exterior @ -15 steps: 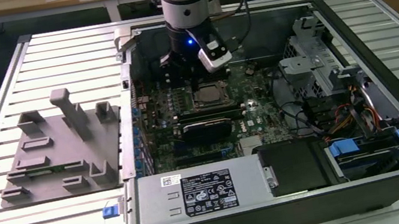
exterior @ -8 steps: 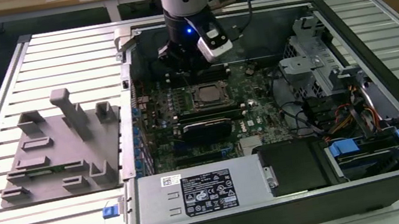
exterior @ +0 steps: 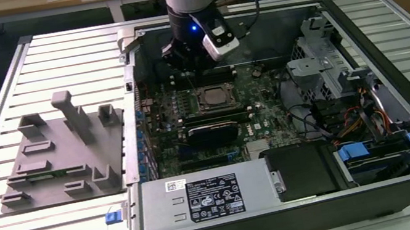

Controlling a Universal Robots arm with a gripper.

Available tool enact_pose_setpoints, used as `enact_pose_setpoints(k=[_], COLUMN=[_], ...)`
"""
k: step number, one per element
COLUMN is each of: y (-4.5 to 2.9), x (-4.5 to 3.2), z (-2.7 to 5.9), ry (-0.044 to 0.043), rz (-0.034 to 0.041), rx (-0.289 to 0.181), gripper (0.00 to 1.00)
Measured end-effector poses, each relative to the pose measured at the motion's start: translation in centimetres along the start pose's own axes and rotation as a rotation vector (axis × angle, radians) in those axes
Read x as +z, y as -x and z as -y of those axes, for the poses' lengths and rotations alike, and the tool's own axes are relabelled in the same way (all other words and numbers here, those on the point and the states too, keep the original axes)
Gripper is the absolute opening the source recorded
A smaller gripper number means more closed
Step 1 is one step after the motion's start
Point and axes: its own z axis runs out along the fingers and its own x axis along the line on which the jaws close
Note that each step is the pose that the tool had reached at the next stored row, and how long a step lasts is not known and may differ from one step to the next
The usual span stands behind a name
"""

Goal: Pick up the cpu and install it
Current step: 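Close the cpu cover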

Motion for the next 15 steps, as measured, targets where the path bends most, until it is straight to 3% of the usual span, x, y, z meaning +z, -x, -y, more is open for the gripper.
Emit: enact_pose_setpoints(k=[5,15], y=[0.56,2.38], x=[0.01,0.05], z=[-0.07,-0.47], ry=[-0.0001,-0.0009], rz=[-0.0001,0.0000], rx=[0.000,0.000], gripper=[0.11,0.11])
